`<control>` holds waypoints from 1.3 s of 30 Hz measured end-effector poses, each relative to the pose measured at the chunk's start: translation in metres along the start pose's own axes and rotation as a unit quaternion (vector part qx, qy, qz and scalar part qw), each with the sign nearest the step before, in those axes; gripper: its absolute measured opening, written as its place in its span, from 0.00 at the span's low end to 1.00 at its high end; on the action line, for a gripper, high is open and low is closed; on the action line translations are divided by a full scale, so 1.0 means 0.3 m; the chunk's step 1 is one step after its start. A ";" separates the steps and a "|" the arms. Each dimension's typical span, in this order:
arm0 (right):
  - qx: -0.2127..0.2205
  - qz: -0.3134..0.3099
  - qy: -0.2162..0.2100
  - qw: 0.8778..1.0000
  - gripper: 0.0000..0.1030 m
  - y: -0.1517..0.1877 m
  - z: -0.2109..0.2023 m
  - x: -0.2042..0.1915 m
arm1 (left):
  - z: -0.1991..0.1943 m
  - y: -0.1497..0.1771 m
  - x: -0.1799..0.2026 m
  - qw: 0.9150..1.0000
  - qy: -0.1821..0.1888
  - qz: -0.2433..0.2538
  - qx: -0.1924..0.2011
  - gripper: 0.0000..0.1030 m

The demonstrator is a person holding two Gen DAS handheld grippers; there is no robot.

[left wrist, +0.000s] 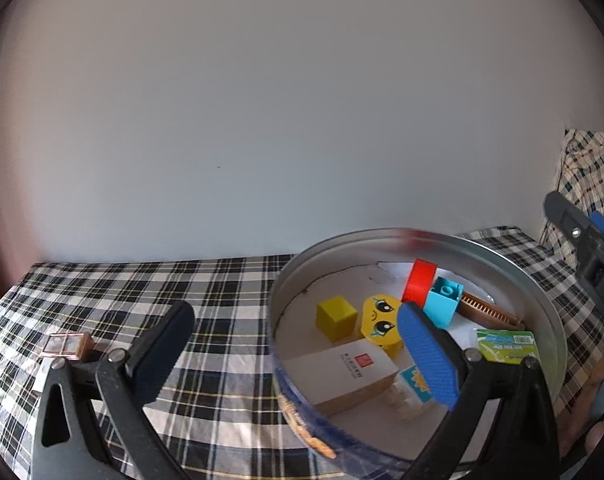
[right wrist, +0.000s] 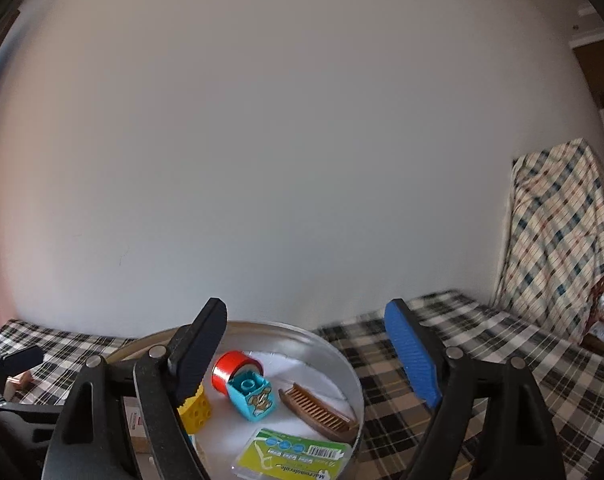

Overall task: Organize rigid objects
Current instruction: 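Withdraw both open tools from the tin toward the white plug and picture frame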

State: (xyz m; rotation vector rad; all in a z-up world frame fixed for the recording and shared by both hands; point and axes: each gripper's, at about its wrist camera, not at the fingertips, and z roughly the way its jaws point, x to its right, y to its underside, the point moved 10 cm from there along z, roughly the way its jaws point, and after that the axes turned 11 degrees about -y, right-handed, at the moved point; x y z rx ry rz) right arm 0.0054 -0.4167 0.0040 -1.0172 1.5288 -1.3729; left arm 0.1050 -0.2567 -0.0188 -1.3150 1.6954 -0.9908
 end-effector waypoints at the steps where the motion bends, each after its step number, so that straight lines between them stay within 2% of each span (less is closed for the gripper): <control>1: 0.009 -0.005 0.007 1.000 0.81 -0.006 -0.010 0.000 | -0.001 0.001 -0.009 1.000 -0.002 -0.001 0.001 1.00; 6: 0.031 -0.018 0.024 0.999 0.81 -0.011 -0.031 -0.013 | -0.012 0.024 -0.074 1.000 -0.029 0.007 0.007 1.00; 15: 0.042 -0.030 0.041 0.998 0.81 -0.011 -0.093 -0.050 | -0.018 0.051 -0.179 0.999 -0.026 -0.023 -0.007 1.00; 22: 0.036 -0.005 0.053 0.998 0.81 0.002 -0.140 -0.040 | -0.023 0.062 -0.225 0.999 -0.028 -0.016 -0.008 0.99; 26: 0.039 -0.016 0.062 0.997 0.81 -0.001 -0.158 -0.065 | -0.013 0.068 -0.266 0.999 -0.033 -0.018 -0.012 1.00; 33: 0.029 -0.027 0.043 0.998 0.81 0.014 -0.156 -0.156 | 0.015 0.083 -0.365 0.998 -0.045 -0.029 -0.026 1.00; 39: 0.012 -0.012 0.020 1.000 0.81 0.039 -0.130 -0.256 | 0.032 0.091 -0.445 0.997 -0.055 -0.032 -0.031 1.00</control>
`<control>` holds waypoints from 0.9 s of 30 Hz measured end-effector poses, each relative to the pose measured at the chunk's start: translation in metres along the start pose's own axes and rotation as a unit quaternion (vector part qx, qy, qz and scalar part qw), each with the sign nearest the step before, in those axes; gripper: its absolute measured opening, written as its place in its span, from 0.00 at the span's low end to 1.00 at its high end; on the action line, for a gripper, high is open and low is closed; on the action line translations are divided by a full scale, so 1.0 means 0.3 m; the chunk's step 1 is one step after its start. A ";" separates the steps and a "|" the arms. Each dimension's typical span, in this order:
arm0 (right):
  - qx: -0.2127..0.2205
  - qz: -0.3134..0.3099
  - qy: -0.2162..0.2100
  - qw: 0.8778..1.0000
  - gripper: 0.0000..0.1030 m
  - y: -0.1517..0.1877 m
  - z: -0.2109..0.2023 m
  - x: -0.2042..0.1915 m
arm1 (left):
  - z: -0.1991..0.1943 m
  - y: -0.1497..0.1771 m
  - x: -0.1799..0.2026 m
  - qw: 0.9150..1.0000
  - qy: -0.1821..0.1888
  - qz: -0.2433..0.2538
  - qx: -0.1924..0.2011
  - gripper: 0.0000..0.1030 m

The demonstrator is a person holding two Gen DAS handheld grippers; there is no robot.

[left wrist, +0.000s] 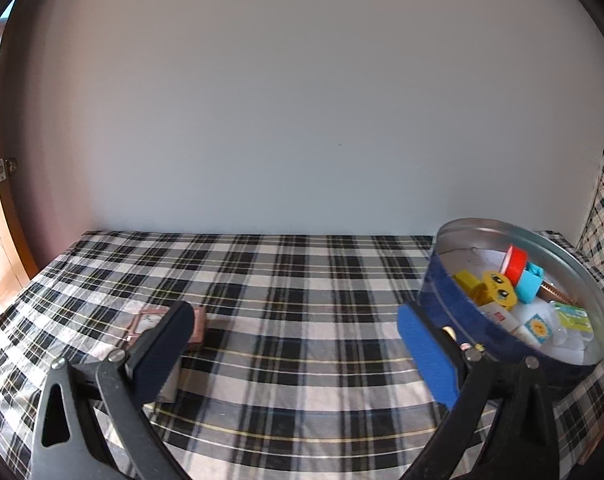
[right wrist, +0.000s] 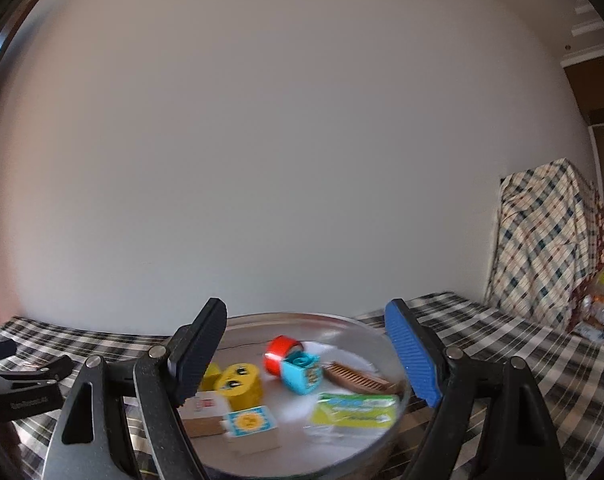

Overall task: Organize rigid objects
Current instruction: 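Withdraw both open tools from the tin toward the white plug and picture frame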

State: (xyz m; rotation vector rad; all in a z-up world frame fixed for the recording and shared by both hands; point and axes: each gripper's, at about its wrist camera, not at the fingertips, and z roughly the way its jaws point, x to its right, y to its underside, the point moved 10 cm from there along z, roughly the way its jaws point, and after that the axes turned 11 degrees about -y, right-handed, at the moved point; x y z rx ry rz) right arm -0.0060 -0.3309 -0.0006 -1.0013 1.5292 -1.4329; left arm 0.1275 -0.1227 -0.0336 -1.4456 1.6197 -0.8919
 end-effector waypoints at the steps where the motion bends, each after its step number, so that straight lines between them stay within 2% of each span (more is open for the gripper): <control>1: -0.003 0.001 -0.004 1.000 0.81 0.003 0.006 -0.023 | 0.003 0.000 -0.010 1.000 -0.001 0.000 -0.001 1.00; 14: -0.024 0.000 -0.075 0.997 0.81 0.042 0.067 -0.339 | 0.059 0.011 -0.191 1.000 -0.009 -0.017 -0.021 1.00; 21: -0.045 0.005 -0.100 0.994 0.81 0.072 0.097 -0.464 | 0.102 0.031 -0.294 0.998 -0.022 -0.030 -0.046 0.99; 27: -0.060 0.010 -0.115 0.991 0.81 0.095 0.132 -0.562 | 0.141 0.065 -0.352 0.996 -0.019 -0.042 -0.081 0.99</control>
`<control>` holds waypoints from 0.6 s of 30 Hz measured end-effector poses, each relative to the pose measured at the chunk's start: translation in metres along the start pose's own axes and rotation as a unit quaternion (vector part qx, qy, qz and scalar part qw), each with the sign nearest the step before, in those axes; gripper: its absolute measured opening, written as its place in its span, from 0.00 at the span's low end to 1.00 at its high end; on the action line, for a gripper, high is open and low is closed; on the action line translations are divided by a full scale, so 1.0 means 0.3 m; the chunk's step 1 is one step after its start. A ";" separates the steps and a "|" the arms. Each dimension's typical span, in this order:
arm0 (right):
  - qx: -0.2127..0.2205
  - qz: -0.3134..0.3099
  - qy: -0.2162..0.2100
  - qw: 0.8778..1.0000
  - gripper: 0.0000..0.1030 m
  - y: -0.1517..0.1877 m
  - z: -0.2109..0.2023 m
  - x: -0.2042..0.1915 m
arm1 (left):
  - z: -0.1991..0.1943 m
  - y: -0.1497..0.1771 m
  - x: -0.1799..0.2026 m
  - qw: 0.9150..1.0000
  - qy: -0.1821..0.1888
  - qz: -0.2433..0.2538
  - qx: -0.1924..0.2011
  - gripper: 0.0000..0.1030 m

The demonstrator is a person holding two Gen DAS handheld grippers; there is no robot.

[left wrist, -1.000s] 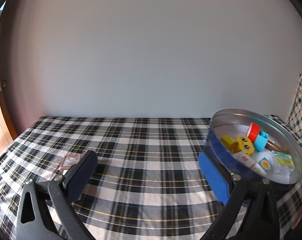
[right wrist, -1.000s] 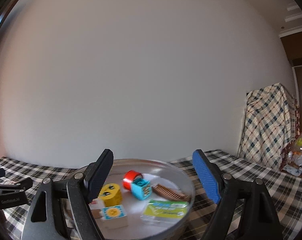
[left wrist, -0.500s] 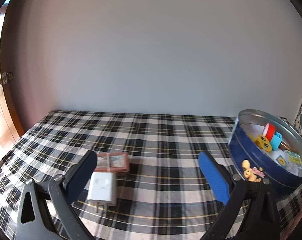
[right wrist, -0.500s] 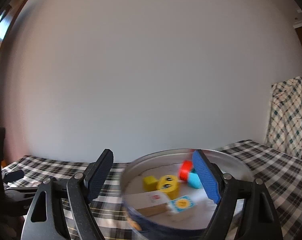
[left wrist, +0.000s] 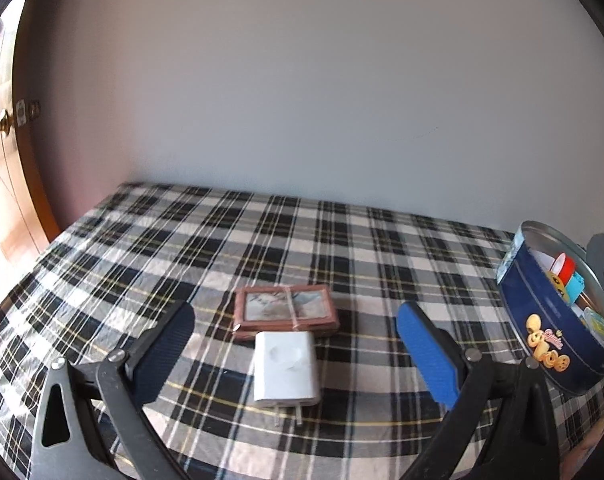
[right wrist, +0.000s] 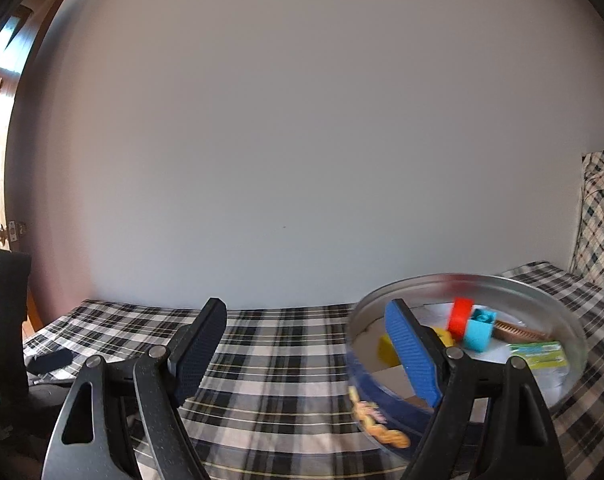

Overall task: Organize rigid objects
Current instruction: 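Withdraw both open tools from the tin toward the white plug and picture frame, then grasp the white plug with the left tool while the right tool grasps the pink picture frame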

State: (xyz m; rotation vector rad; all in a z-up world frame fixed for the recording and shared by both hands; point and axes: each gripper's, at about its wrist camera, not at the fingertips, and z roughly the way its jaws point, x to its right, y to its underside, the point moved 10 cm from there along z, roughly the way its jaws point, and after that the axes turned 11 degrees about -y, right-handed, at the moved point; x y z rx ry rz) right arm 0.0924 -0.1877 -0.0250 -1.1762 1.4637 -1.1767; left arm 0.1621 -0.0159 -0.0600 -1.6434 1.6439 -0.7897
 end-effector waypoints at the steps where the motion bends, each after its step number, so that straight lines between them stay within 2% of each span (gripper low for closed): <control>1: -0.002 -0.001 0.001 1.000 0.81 0.002 0.005 -0.011 | 0.008 0.005 -0.011 1.000 -0.001 0.000 -0.007 0.99; 10: -0.038 -0.011 -0.016 0.999 0.81 0.037 0.075 -0.099 | 0.074 0.052 -0.083 0.997 -0.029 0.032 -0.060 0.99; 18: -0.056 0.002 -0.038 0.998 0.81 0.061 0.075 -0.099 | 0.091 0.089 -0.023 0.995 0.006 0.048 -0.093 0.99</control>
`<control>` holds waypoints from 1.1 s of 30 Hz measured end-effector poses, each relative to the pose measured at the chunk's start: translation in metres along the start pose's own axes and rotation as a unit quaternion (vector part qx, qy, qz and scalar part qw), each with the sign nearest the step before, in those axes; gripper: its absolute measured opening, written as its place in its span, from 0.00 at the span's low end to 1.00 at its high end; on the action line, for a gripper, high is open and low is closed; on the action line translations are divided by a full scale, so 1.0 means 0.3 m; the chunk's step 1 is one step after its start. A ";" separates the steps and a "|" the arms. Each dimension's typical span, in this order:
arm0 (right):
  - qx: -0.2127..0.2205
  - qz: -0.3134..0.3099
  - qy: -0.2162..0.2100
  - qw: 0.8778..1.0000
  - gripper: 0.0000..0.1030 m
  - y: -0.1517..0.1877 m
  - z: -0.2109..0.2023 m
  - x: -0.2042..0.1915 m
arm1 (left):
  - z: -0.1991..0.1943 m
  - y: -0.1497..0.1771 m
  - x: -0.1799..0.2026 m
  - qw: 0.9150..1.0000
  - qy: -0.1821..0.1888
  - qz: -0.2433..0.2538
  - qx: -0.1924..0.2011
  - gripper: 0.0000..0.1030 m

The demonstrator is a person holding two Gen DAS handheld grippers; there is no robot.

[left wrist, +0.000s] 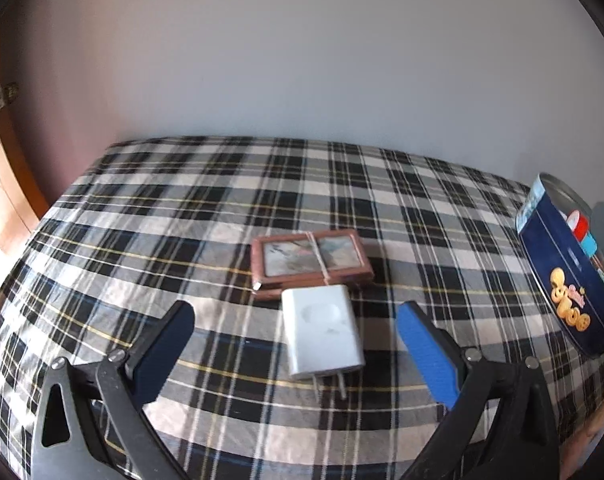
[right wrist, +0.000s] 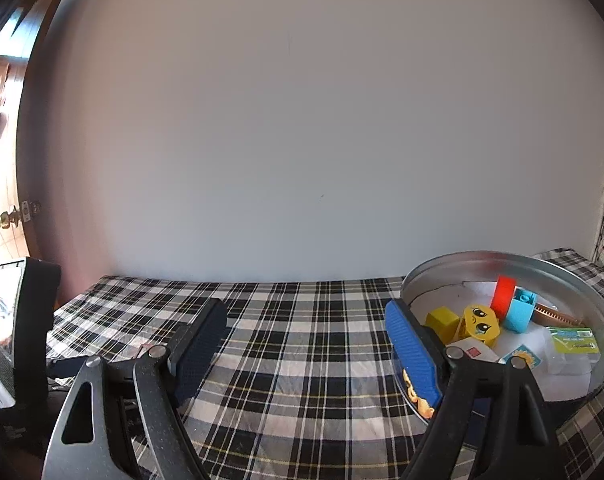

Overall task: Organize rigid objects
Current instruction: 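Grasp the white plug with the left tool while the right tool grasps the pink picture frame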

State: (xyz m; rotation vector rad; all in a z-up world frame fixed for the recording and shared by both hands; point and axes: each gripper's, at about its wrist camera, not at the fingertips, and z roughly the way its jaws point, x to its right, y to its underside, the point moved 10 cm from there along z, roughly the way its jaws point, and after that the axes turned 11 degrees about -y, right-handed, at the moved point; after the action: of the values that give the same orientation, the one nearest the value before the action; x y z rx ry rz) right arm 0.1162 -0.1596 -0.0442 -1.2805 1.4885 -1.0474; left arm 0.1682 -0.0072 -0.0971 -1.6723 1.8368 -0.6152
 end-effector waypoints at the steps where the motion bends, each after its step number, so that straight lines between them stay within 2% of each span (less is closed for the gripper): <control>1: -0.004 0.003 -0.004 1.000 0.81 0.005 0.002 -0.001 | 0.008 0.004 0.003 1.000 -0.002 0.001 -0.006 0.99; 5: -0.015 0.015 -0.013 1.000 0.81 0.019 0.013 -0.001 | 0.056 0.031 -0.022 0.999 -0.007 -0.018 -0.043 0.97; 7: -0.022 0.023 -0.018 0.999 0.81 0.026 0.020 0.005 | 0.074 0.045 -0.044 0.998 -0.008 -0.032 -0.057 0.91; 9: -0.026 0.028 -0.020 0.999 0.81 0.032 0.025 0.009 | 0.070 0.047 -0.045 0.998 -0.007 -0.029 -0.053 0.86; 12: -0.031 0.029 -0.020 0.999 0.81 0.037 0.032 0.017 | 0.064 0.052 -0.027 0.999 -0.005 -0.010 -0.047 0.67; 13: -0.032 0.030 -0.020 0.999 0.81 0.038 0.033 0.019 | 0.061 0.051 -0.021 0.999 -0.001 -0.005 -0.043 0.55; 14: -0.032 0.030 -0.021 0.999 0.81 0.038 0.034 0.021 | 0.058 0.052 -0.018 0.999 -0.001 0.003 -0.040 0.47; 15: -0.033 0.030 -0.021 0.999 0.81 0.040 0.035 0.023 | 0.057 0.051 -0.018 0.999 -0.003 0.008 -0.037 0.36; 20: -0.041 0.034 -0.025 0.998 0.81 0.045 0.045 0.027 | 0.057 0.047 -0.045 0.999 0.017 -0.009 -0.037 0.36; 24: -0.056 0.038 -0.037 0.997 0.81 0.056 0.067 0.025 | -0.002 -0.011 -0.124 0.999 0.026 -0.046 0.001 0.36; 29: -0.104 0.049 -0.082 0.990 0.81 0.097 0.124 -0.037 | 0.001 -0.053 -0.262 0.996 -0.010 -0.090 0.023 0.36; 33: -0.139 0.056 -0.096 0.984 0.81 0.129 0.190 -0.103 | 0.015 -0.060 -0.325 0.995 -0.045 -0.089 0.031 0.36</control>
State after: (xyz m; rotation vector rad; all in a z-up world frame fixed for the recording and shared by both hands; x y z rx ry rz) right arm 0.1642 -0.1276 -0.0929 -1.4271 1.5742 -0.6382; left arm 0.1893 0.0879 -0.0779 -1.8058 1.6023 -0.6525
